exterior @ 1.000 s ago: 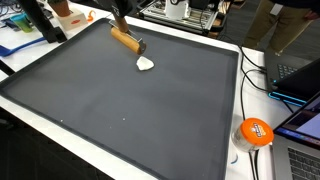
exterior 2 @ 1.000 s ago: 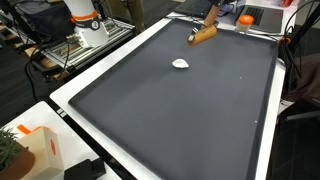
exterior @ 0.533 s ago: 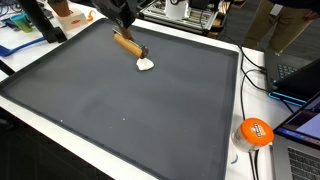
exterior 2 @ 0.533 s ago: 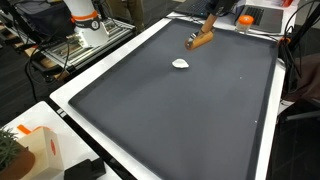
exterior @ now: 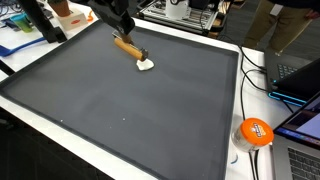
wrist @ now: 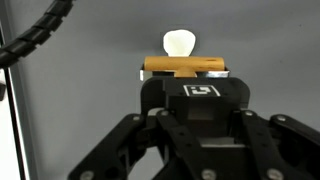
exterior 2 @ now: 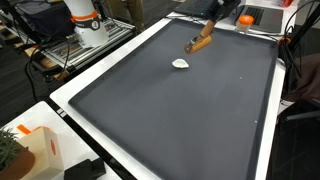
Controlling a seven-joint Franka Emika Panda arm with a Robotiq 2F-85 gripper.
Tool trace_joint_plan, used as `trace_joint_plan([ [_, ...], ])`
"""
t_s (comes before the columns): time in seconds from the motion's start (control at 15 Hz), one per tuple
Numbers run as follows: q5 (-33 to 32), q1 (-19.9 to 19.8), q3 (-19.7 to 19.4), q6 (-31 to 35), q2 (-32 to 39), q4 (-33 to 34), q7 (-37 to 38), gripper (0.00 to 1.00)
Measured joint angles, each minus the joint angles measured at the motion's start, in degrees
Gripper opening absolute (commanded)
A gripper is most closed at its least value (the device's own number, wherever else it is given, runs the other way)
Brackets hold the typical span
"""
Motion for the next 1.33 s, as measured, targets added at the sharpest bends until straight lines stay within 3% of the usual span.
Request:
trace_joint_plan([
  [1.33,0.02,-0.72,-0.03,-4.32,5.73,5.95,-1.14,0.22],
])
